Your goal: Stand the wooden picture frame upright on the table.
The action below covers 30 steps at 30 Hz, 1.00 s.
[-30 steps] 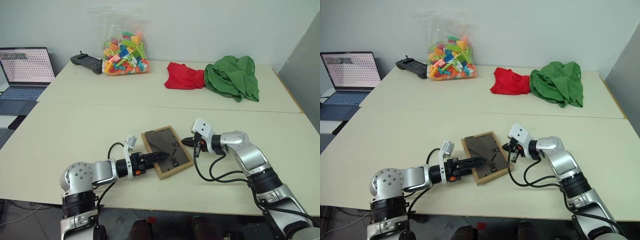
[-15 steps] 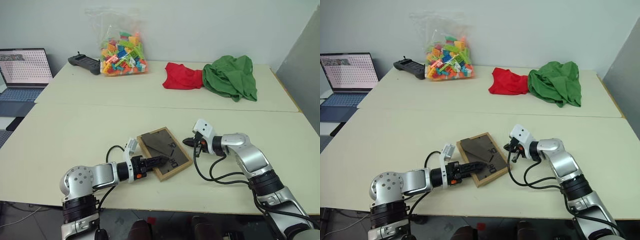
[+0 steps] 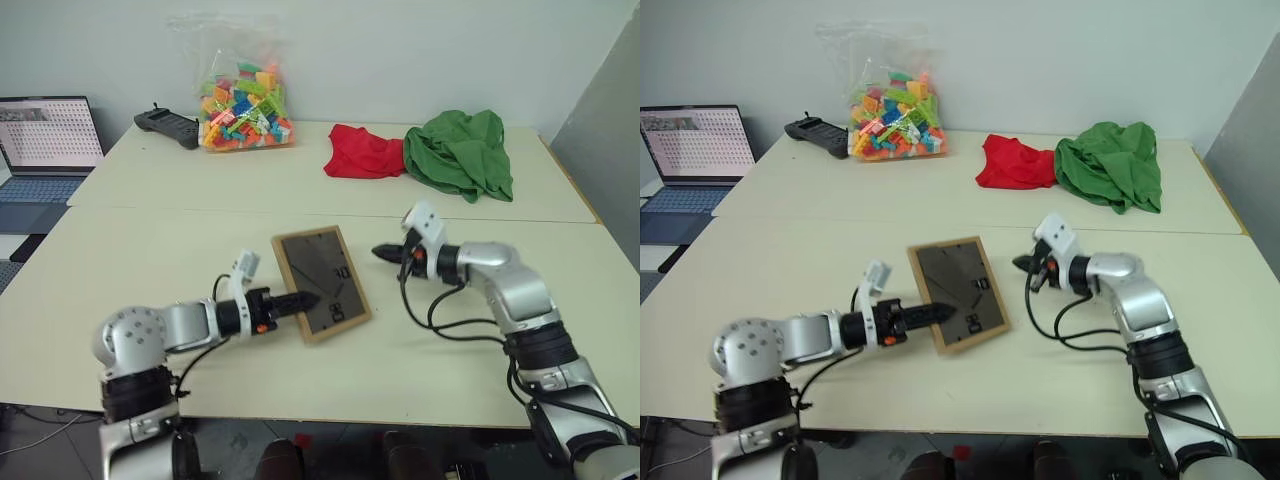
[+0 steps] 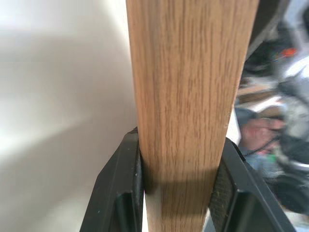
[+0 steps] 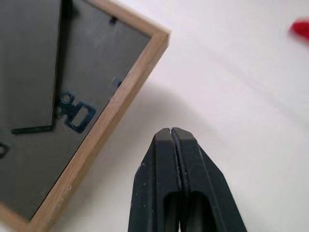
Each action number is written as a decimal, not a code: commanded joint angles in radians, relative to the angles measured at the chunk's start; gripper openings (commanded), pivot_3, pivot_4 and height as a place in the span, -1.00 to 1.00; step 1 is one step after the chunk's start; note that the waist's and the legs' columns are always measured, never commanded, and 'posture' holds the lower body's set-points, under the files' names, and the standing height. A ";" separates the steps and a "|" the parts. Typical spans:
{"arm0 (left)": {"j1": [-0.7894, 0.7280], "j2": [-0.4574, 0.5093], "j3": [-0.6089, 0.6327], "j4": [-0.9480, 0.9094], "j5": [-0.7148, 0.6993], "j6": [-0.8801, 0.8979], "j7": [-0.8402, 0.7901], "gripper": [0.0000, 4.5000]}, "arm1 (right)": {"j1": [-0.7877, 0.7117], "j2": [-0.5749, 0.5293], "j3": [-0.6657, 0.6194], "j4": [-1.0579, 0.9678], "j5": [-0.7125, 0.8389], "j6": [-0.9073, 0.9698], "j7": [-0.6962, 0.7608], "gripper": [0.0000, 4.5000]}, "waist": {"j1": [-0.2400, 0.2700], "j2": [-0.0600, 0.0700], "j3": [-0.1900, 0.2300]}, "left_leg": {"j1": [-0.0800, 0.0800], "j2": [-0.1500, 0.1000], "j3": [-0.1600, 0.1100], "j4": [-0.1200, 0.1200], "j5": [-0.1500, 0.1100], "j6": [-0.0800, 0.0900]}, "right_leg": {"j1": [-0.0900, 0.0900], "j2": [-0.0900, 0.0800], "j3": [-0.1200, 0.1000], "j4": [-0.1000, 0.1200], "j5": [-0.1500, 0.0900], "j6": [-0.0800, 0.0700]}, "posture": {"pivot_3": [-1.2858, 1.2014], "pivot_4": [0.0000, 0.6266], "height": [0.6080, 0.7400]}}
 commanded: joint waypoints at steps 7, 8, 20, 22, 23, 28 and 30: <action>-0.237 0.231 -0.141 0.072 -0.014 -0.136 -0.400 -0.42 | -0.235 0.047 -0.017 0.019 0.207 0.071 0.166 0.05 | -0.001 0.000 0.001 | 0.000 0.000 0.001 -0.001 0.000 0.000 | 0.000 0.000 -0.001 -0.001 -0.001 0.000 | 0.03 -0.52 1.00; -0.249 0.242 -0.166 0.083 0.003 -0.155 -0.424 -0.42 | -0.263 0.078 -0.014 0.035 0.213 0.070 0.155 0.13 | -0.002 0.000 0.001 | 0.000 0.000 0.001 -0.001 0.000 0.000 | 0.000 0.000 0.000 -0.001 -0.001 0.000 | 0.03 -0.52 1.00; -0.254 0.232 -0.266 0.220 0.138 -0.263 -0.490 -0.42 | -0.306 0.176 -0.010 0.121 0.106 -0.076 0.033 0.97 | -0.001 0.000 0.002 | -0.003 0.000 0.000 0.000 -0.001 0.002 | -0.003 0.000 -0.001 0.000 -0.001 0.000 | 0.03 -0.52 1.00; -0.230 0.214 -0.236 0.234 0.126 -0.237 -0.468 -0.42 | -0.290 0.165 0.000 0.133 0.073 -0.103 0.013 0.97 | -0.001 0.000 0.002 | -0.003 0.000 0.000 0.000 -0.001 0.002 | -0.003 0.000 -0.001 0.000 -0.001 0.000 | 0.03 -0.52 1.00; -0.218 0.210 -0.225 0.234 0.118 -0.226 -0.463 -0.42 | -0.277 0.159 0.007 0.133 0.061 -0.116 0.013 0.97 | -0.001 0.000 0.002 | -0.003 0.000 0.000 0.000 -0.001 0.002 | -0.003 0.000 -0.001 0.000 -0.001 0.000 | 0.03 -0.52 1.00; -0.151 0.202 -0.234 0.166 0.093 -0.186 -0.468 -0.42 | -0.219 0.147 0.019 0.040 0.115 -0.067 0.058 0.97 | -0.002 0.000 0.002 | -0.005 0.001 0.000 0.000 -0.001 0.002 | -0.005 0.000 -0.001 0.000 -0.001 0.000 | 0.03 -0.52 1.00; -0.143 0.193 -0.244 0.147 0.088 -0.175 -0.470 -0.42 | -0.208 0.155 0.027 -0.008 0.157 -0.021 0.081 0.97 | -0.002 0.000 0.002 | -0.005 0.001 0.000 0.000 -0.001 0.002 | -0.005 0.000 -0.001 0.000 -0.001 0.000 | 0.03 -0.52 1.00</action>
